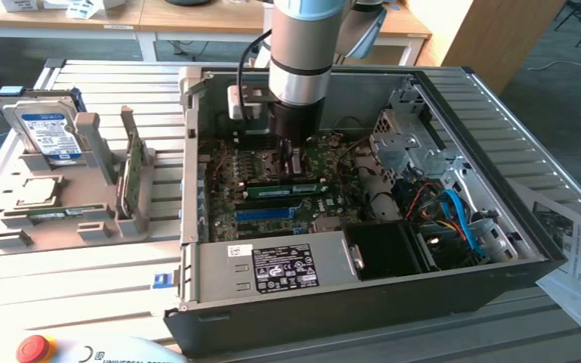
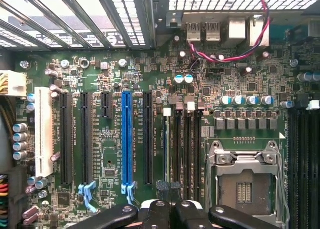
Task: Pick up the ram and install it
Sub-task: 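Press down the ram until it locks into place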
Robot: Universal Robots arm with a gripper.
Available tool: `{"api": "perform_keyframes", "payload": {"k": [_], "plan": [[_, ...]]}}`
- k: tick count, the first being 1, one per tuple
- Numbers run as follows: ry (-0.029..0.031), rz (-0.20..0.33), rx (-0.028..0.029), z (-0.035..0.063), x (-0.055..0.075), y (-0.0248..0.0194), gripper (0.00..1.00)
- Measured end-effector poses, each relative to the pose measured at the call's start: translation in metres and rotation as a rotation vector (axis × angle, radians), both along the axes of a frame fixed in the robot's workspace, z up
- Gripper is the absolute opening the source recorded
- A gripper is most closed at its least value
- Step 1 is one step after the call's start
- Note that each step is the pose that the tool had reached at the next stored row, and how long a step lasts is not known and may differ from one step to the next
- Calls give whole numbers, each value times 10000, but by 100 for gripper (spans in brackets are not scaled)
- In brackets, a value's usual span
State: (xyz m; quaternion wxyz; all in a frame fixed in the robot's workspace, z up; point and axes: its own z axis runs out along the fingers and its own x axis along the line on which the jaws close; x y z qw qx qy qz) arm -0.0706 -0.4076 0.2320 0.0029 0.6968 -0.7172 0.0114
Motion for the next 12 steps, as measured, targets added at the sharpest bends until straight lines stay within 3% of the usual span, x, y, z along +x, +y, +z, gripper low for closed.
{"api": "perform_keyframes", "payload": {"k": [12], "plan": [[53, 0, -58, 212, 6, 0, 11]]}}
